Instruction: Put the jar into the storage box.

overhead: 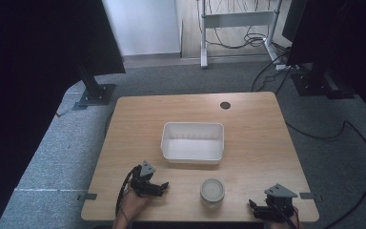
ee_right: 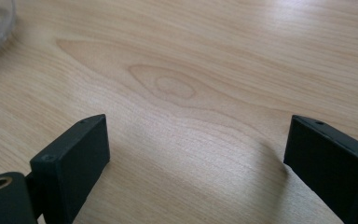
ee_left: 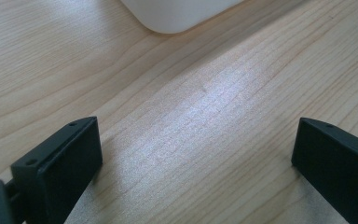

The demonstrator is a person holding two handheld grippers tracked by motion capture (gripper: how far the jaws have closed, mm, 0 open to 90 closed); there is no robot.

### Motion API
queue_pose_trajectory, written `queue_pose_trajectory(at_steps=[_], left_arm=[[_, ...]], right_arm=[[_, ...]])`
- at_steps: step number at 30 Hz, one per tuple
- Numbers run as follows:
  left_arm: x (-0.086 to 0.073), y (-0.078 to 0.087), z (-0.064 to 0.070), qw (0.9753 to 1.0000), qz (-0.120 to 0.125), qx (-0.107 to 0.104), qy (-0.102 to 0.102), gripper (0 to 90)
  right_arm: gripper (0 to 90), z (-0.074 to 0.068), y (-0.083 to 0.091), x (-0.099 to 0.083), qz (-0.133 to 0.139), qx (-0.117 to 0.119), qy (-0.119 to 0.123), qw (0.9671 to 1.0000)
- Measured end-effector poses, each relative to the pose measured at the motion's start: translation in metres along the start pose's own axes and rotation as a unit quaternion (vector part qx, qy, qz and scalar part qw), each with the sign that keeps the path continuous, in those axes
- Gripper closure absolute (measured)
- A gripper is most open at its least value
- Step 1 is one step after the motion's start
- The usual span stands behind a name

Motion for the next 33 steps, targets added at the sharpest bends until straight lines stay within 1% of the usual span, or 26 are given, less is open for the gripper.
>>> queue_pose_trajectory(at_steps=[2,3,6,7,11,21,29,30,31,33], left_arm=[[0.0,-0.0001,0.0,1.0,-0.001,0.0,0.0,1.1],[0.0,-0.0001,0.0,1.0,0.0,0.0,0.0,1.1],[0.0003,-0.0003,0.0002,1.0,0.001,0.0,0.001,1.1],[0.0003,-0.0004,0.0003,1.0,0.001,0.0,0.002,1.0],[0.0002,-0.0003,0.0002,1.0,0.001,0.0,0.001,1.0],[0.0003,-0.0004,0.0002,1.0,0.001,0.0,0.001,1.0],[0.0002,-0.0003,0.0002,1.0,0.001,0.0,0.001,1.0],[0.0003,-0.0004,0.0003,1.0,0.001,0.0,0.002,1.0],[0.0,-0.0001,0.0,1.0,0.0,0.0,0.0,1.0],[0.0001,-0.0002,0.0001,1.0,0.0,0.0,0.0,1.1]], right_arm=[[5.2,0.0014,0.0018,0.0006,0.01,-0.003,-0.006,0.9999],[5.2,0.0013,0.002,0.0006,0.011,-0.004,-0.004,0.9999],[4.4,0.0007,0.0017,0.0003,0.009,-0.008,0.0,0.9999],[4.6,0.0001,0.0012,0.0001,0.008,-0.009,0.005,0.9999],[5.2,-0.002,0.0007,0.0001,0.006,-0.004,0.013,0.9999],[5.7,-0.0035,0.0008,0.0005,0.007,-0.004,0.021,0.9997],[3.7,-0.0041,0.0021,0.0013,0.008,0.007,0.014,0.9998],[3.7,-0.0057,0.0028,0.0012,0.008,0.015,0.007,0.9998],[3.6,-0.0074,0.0041,0.0012,0.01,0.02,0.006,0.9997],[3.6,-0.0082,0.0044,0.0012,0.01,0.022,0.006,0.9997]])
Point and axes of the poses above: each handheld gripper's, and its own axes: y roughly backward along the jaws, x roughly out of its top, z roughly to its right, the point moved 9 cm from there along -y, roughly forward along the jaws, and after that the axes turned 6 degrees about y, right-handed, at the moved point
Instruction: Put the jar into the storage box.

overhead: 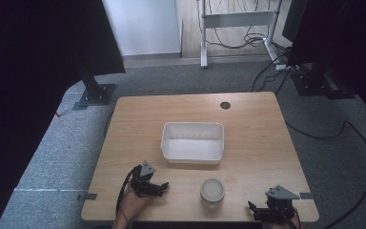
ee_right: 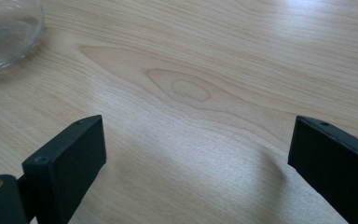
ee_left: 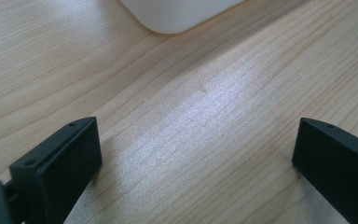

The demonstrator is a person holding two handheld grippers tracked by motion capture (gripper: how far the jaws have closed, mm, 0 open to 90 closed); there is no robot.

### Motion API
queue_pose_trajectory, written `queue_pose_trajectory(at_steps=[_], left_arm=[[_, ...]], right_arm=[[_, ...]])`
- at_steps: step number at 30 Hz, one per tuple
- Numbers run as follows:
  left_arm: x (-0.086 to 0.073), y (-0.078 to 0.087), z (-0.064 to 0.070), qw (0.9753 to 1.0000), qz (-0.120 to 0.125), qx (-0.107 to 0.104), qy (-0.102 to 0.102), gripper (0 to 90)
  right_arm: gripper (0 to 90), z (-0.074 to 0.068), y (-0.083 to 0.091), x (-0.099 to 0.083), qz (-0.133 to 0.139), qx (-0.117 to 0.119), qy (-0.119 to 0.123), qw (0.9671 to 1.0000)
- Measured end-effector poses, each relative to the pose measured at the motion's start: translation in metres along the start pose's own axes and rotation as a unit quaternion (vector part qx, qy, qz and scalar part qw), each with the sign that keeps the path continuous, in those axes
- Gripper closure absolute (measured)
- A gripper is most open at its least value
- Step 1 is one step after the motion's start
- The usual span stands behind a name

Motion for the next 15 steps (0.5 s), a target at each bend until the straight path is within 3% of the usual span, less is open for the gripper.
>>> queue_pose_trajectory(at_steps=[15], left_arm=[[0.0,0.0,0.0,1.0,0.0,0.0,0.0,1.0]], right_arm=[[2.3,-0.013,0.002,0.001,0.001,0.022,0.008,0.9997]])
Point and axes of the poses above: each handheld gripper's, and its own axes: y roughly backward along the jaws, x roughly out of its top, z roughly to its right, the point moved 9 cm from there along -y, roughly forward along the jaws, and after that the axes turned 6 degrees about y, right-handed, at the moved point
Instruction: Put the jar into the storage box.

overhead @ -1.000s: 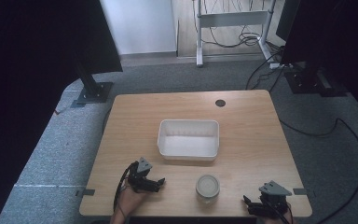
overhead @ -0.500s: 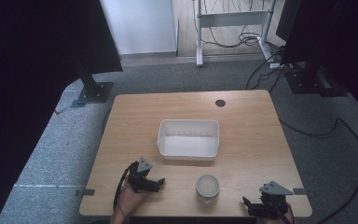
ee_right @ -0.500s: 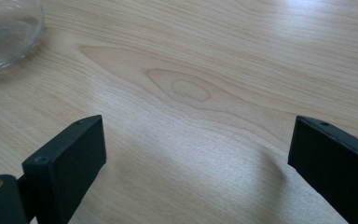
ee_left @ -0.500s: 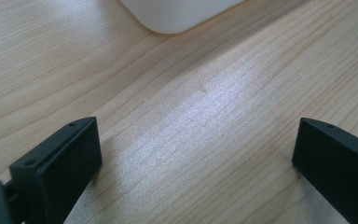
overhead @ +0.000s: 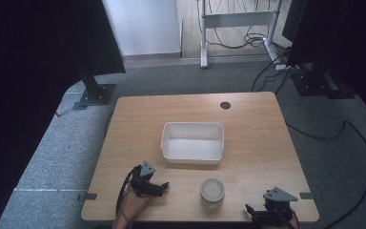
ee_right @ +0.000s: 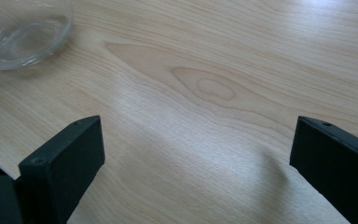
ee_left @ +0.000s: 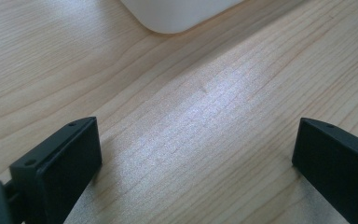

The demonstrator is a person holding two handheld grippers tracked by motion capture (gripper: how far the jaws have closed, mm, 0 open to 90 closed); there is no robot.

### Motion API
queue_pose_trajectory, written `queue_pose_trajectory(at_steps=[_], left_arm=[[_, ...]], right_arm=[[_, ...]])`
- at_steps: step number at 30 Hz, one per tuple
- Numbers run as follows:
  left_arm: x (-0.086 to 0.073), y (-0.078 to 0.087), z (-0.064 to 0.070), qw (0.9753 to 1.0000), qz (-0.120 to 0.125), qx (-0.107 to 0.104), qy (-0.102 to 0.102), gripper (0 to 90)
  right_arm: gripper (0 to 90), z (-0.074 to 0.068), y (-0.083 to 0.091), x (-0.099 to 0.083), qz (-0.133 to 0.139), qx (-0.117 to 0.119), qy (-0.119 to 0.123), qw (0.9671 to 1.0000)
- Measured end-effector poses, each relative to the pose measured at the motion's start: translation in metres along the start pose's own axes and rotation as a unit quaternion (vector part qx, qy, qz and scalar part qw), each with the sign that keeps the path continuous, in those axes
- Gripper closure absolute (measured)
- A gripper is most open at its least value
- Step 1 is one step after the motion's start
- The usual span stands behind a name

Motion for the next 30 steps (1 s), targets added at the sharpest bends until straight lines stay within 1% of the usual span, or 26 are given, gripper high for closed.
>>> queue_pose_trajectory(at_steps=[7,17,21,30], left_arm=[[0.0,0.0,0.0,1.0,0.0,0.0,0.0,1.1],[0.0,0.0,0.0,1.0,0.0,0.0,0.0,1.0],[0.0,0.0,0.0,1.0,0.002,0.0,0.002,1.0],[0.0,0.0,0.0,1.0,0.001,0.0,0.002,1.0]], right_arm=[[2.1,-0.01,0.0,0.005,0.007,0.013,0.008,0.9999],[2.1,-0.021,0.001,0.015,0.021,0.026,0.016,0.9993],[1.9,-0.028,-0.002,0.018,0.022,0.034,0.019,0.999],[1.5,-0.044,-0.01,0.024,0.024,0.048,0.035,0.998]])
Point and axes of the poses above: each handheld gripper's, and its own axes: y roughly backward along the jaws, x roughly out of its top, z roughly to its right, the point moved 9 cm from there along -y, roughly forward along the jaws, and after that the axes turned 6 degrees about y, right-handed, at the moved point
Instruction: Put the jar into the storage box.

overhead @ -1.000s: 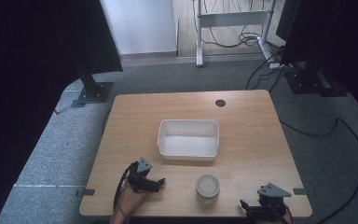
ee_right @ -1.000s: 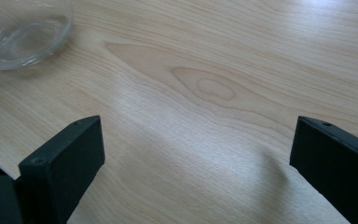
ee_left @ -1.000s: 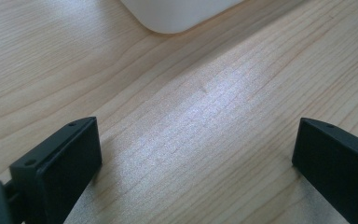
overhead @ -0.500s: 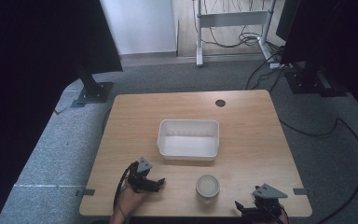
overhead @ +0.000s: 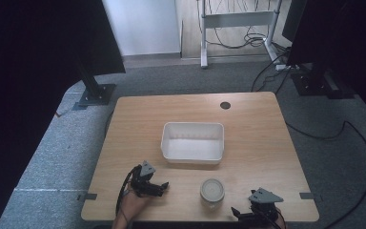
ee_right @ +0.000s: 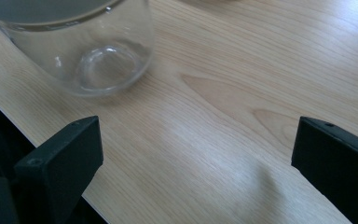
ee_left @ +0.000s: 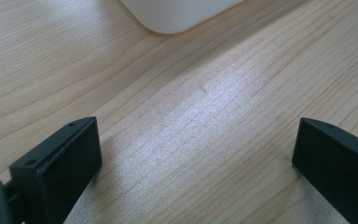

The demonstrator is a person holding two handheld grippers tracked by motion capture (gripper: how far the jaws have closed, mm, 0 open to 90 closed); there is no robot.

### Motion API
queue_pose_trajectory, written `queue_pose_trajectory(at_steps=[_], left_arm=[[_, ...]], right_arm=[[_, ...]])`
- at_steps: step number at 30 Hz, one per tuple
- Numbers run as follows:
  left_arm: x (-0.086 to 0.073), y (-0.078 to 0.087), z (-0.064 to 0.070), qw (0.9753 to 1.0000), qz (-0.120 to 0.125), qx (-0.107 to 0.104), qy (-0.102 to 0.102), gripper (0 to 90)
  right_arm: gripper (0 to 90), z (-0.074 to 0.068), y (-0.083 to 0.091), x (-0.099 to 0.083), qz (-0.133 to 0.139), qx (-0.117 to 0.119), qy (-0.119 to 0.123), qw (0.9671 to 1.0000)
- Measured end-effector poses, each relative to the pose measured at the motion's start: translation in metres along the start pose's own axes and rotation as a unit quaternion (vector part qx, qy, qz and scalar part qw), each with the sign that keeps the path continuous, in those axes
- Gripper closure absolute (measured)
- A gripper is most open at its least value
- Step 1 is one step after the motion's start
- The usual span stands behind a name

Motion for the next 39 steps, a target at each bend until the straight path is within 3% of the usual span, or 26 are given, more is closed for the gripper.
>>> queue_pose_trajectory(at_steps=[15,39], left_arm=[[0.0,0.0,0.0,1.0,0.0,0.0,0.0,0.6],[0.0,0.0,0.0,1.0,0.0,0.0,0.001,0.6]], right_arm=[[1.2,-0.023,-0.013,0.017,0.013,0.022,0.028,0.9993],[1.3,-0.042,-0.029,0.036,0.024,0.043,0.045,0.9977]])
Point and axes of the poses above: each handheld gripper's, and its own axes: y roughly backward along the jaws, x roughly out of its top, z roughly to its right, the point moved 9 cm from there along -y, roughly forward along the jaws, and after that the axes turned 6 degrees about y, right-handed, at the moved point
